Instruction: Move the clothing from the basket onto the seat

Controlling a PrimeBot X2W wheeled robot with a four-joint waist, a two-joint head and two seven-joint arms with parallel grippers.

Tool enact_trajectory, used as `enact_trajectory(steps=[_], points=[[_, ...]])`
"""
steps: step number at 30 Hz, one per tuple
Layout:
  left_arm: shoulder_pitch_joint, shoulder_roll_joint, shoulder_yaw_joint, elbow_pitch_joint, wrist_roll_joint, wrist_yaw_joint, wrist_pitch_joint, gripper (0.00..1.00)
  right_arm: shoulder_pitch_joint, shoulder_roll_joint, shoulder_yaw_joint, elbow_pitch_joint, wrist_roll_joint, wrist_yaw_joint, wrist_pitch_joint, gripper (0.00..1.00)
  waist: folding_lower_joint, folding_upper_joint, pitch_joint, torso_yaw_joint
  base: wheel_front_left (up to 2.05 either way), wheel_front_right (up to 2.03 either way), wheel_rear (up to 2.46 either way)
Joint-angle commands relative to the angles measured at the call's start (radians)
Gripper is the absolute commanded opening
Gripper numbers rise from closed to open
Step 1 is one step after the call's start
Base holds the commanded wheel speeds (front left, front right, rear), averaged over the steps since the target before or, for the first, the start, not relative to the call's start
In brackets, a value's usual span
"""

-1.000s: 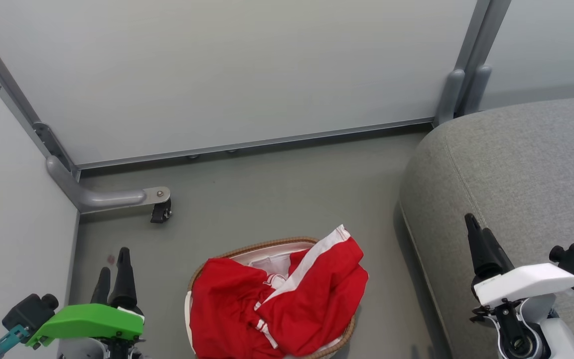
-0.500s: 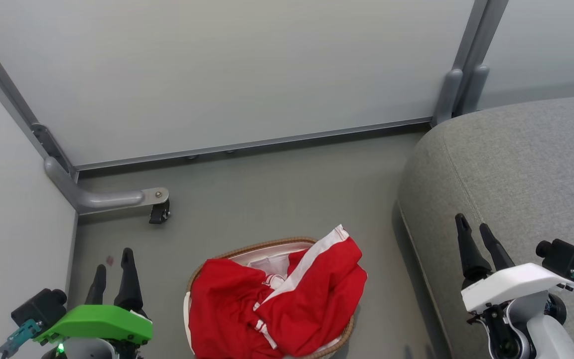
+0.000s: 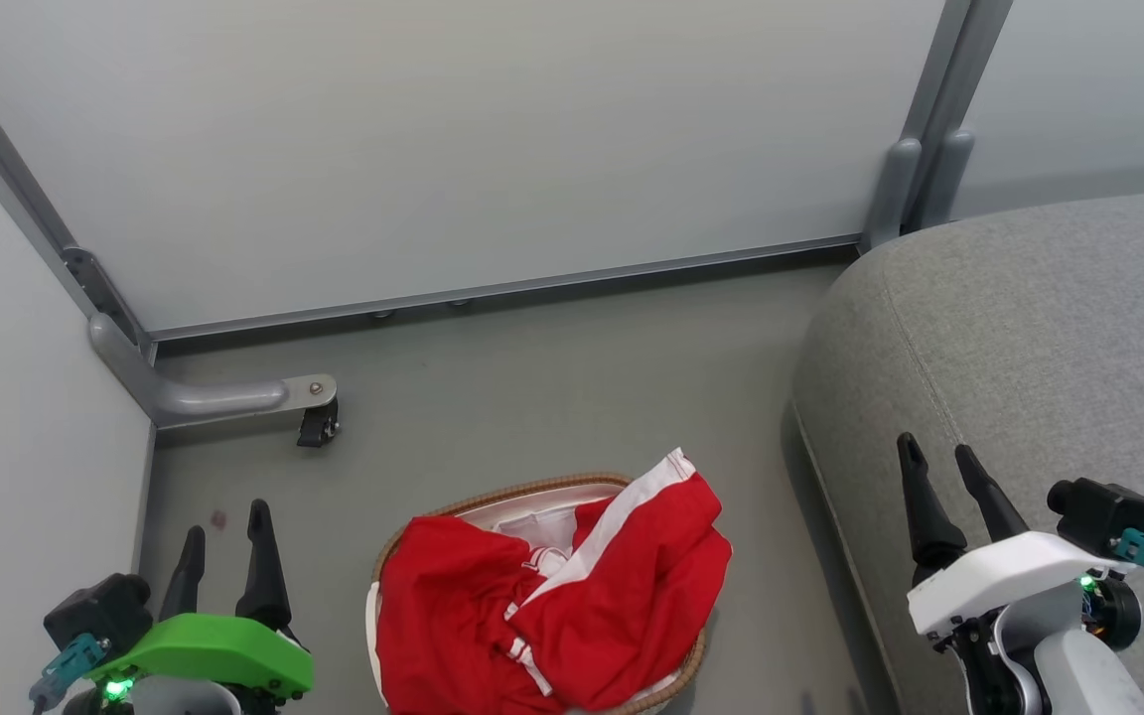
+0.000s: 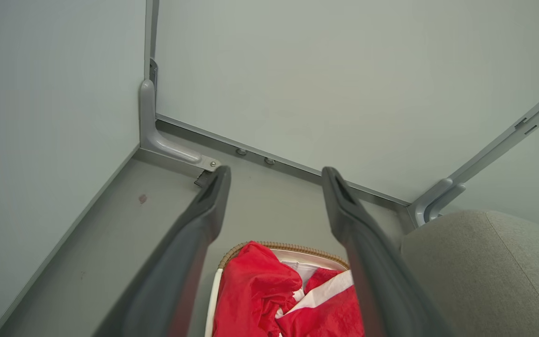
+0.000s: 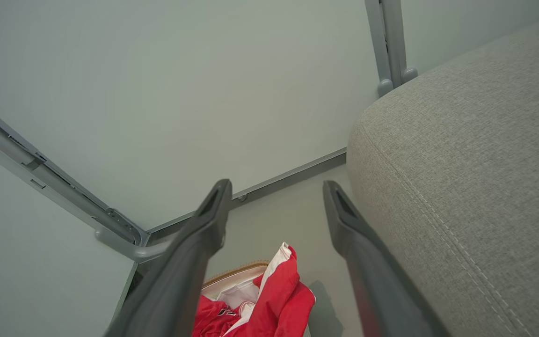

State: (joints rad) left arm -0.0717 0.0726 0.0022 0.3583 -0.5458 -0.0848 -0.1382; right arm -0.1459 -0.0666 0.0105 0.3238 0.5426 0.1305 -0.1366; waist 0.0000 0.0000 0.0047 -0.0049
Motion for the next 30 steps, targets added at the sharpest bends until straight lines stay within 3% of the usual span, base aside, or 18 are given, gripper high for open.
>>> enact_trajectory(steps=[1, 30], points=[[0.009, 0.008, 0.002, -0.004, 0.03, 0.002, -0.01, 1.0, -0.012, -0.003, 0.001, -0.006, -0.032, 0.0, -0.012, 1.0, 0.0, 0.0, 0.0, 0.0, 0.0, 0.0, 0.0], [0.024, -0.003, 0.01, 0.012, 0.305, -0.01, -0.078, 1.0, -0.018, 0.005, 0.012, 0.016, -0.315, 0.0, -0.08, 1.0, 0.0, 0.0, -0.003, 0.001, 0.0, 0.0, 0.0]])
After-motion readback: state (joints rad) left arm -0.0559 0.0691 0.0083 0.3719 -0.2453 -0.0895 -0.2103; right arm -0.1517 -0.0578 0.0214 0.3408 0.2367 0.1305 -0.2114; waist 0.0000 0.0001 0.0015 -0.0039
